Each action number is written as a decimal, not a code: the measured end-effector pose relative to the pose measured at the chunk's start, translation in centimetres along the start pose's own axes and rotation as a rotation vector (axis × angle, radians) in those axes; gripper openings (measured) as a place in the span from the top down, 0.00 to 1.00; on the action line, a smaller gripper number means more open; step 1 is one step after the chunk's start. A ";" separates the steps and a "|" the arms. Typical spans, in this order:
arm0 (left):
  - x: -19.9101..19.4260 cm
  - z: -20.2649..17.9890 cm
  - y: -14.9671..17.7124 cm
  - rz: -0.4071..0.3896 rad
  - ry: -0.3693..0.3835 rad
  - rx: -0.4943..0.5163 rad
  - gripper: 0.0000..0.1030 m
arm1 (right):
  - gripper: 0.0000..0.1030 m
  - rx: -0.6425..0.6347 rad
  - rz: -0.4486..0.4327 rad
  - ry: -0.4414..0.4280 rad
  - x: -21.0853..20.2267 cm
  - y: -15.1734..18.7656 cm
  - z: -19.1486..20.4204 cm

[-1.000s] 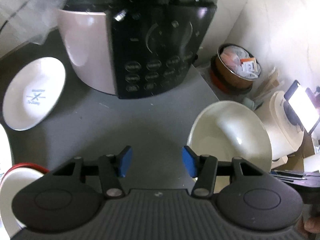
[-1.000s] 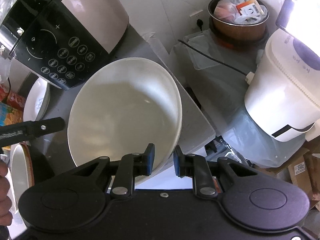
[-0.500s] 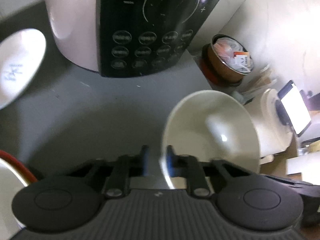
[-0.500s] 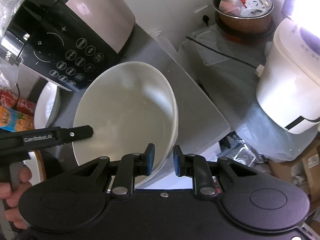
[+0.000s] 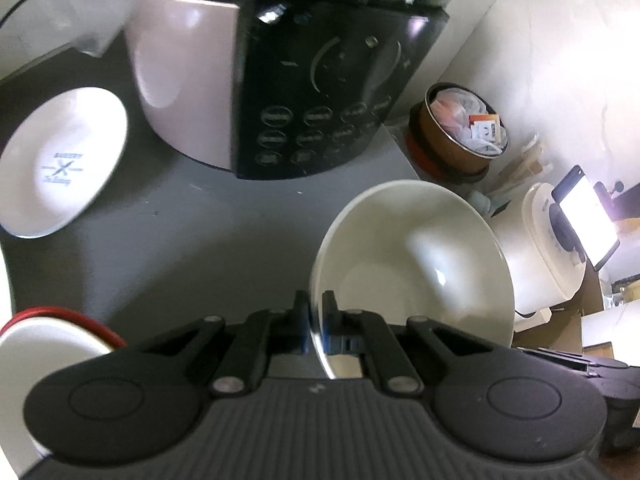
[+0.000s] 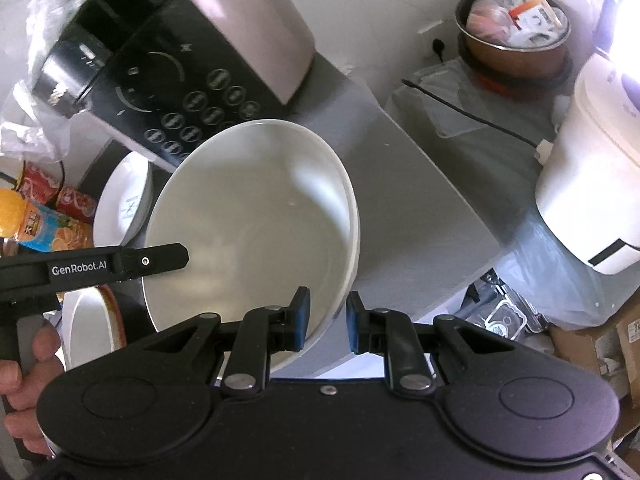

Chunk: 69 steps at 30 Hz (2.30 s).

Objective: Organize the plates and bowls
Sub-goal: 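Lift the cream bowl with the right gripper and carry it over the stacked bowls, then lower the cream bowl into the white bowl and open the right gripper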

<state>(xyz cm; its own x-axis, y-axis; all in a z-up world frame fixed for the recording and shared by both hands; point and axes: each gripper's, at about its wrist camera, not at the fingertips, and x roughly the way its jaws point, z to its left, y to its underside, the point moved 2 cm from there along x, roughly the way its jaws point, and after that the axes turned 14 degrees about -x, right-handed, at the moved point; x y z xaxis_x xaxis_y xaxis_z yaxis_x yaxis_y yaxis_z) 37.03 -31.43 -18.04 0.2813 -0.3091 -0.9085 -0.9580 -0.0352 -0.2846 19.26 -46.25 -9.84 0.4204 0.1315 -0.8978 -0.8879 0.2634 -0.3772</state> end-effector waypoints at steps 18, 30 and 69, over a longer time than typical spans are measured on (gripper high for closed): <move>-6.0 5.8 -0.2 -0.047 0.025 -0.088 0.95 | 0.81 -0.144 -0.053 0.002 -2.5 -2.0 6.8; -10.0 10.5 -0.2 -0.075 0.064 -0.134 0.95 | 0.81 -0.194 -0.082 -0.006 -3.7 -1.9 12.2; -11.3 23.1 3.7 0.023 -0.029 -0.223 0.93 | 0.71 -0.328 0.056 -0.047 2.2 3.6 22.9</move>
<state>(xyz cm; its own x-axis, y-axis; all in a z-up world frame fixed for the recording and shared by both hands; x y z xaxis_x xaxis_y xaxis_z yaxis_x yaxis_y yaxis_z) 31.61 -6.14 -15.84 0.2576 -0.2847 -0.9234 -0.9520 -0.2385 -0.1920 21.28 -23.12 -7.99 0.3707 0.1833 -0.9105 -0.9195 -0.0660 -0.3876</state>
